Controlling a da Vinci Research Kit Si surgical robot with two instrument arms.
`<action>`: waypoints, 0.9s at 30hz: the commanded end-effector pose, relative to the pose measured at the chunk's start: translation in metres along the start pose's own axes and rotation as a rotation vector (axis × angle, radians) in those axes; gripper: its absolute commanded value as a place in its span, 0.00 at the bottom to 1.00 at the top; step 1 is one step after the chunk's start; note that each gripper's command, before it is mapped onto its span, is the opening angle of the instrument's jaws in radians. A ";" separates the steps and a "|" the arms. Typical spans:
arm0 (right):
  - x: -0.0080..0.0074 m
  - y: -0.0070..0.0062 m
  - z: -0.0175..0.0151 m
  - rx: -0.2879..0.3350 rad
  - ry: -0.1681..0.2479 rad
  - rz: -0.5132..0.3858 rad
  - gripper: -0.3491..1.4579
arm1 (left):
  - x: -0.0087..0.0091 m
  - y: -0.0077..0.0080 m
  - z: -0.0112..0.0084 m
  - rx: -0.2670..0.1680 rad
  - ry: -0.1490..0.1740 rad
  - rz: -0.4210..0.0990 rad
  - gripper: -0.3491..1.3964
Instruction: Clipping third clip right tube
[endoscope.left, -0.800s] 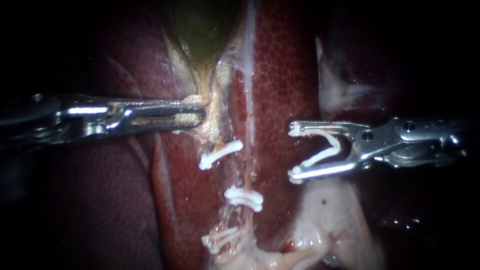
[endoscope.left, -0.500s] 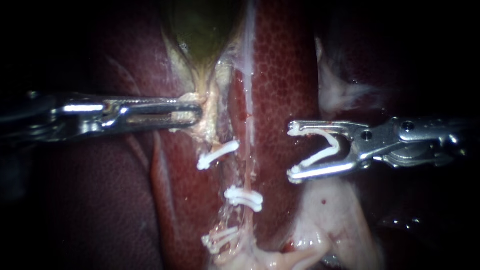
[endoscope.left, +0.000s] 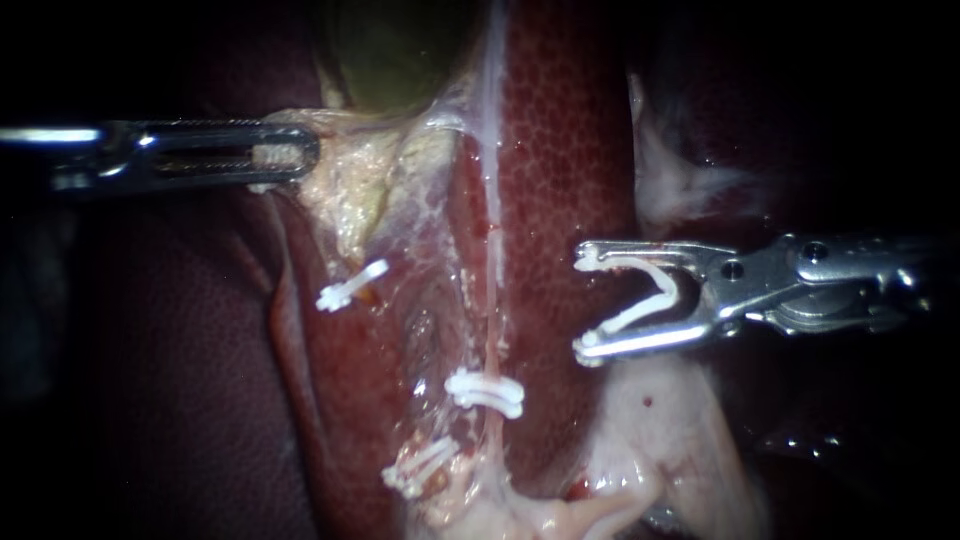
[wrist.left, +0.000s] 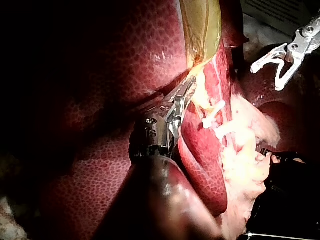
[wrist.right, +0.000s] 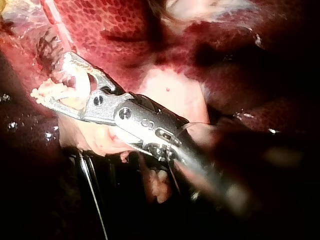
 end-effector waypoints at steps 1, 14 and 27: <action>-0.0002 0.0000 0.0001 -0.001 -0.001 -0.001 0.52 | 0.0001 0.0000 0.0002 -0.002 -0.001 0.000 0.01; -0.0057 0.0015 0.0043 -0.004 -0.035 0.000 0.52 | 0.0002 -0.0001 0.0002 -0.003 -0.001 0.001 0.01; -0.0127 0.0044 0.0086 -0.015 -0.085 0.108 0.52 | 0.0003 -0.0003 0.0001 -0.004 -0.002 0.000 0.01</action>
